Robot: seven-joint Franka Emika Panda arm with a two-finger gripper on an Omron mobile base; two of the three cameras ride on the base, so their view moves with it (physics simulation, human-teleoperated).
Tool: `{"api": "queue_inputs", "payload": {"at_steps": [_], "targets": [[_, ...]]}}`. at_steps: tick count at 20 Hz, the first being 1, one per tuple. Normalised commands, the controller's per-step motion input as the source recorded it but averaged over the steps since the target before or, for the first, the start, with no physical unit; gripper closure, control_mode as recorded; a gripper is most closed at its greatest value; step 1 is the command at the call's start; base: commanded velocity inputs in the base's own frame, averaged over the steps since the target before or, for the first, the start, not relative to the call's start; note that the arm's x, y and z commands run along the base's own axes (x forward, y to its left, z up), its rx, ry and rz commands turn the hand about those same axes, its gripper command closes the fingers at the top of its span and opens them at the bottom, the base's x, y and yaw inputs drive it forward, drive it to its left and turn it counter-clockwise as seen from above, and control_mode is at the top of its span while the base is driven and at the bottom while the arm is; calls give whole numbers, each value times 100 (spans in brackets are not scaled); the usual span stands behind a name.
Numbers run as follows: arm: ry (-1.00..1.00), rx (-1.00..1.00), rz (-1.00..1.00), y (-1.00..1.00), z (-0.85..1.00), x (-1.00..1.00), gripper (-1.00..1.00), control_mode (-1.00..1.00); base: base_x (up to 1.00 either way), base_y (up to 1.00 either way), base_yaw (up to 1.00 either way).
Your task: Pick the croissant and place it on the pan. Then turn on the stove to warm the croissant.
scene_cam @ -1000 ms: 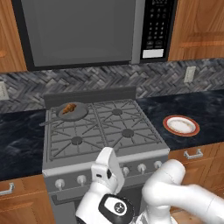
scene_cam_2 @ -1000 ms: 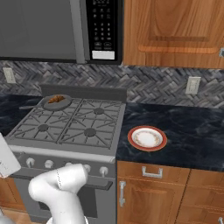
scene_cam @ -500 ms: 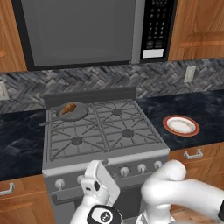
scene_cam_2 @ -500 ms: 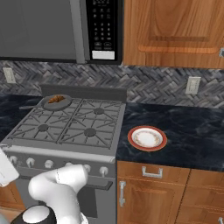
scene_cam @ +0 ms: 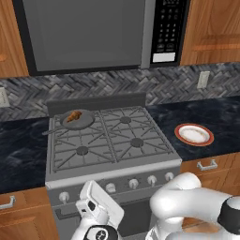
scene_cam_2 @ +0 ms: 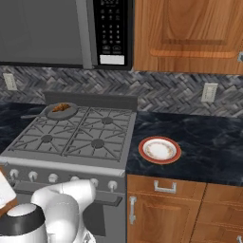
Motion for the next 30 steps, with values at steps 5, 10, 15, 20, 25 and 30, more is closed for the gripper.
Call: {"api": "queue_inputs", "payload": {"at_steps": [5,10,15,20,25,30], "targets": [[28,-14,0,8,-23,9,-100,-100,0,0,0],[37,-15,0,0,-12,24,-100,-100,0,0,0],[33,-19,0,0,-9,13,-100,-100,0,0,0],[19,-24,7,0,-27,-1,-100,-100,0,0,0],[12,-24,8,0,-31,-2,-100,-100,0,0,0],[8,-19,6,0,-14,0,-100,-100,0,0,0]]}}
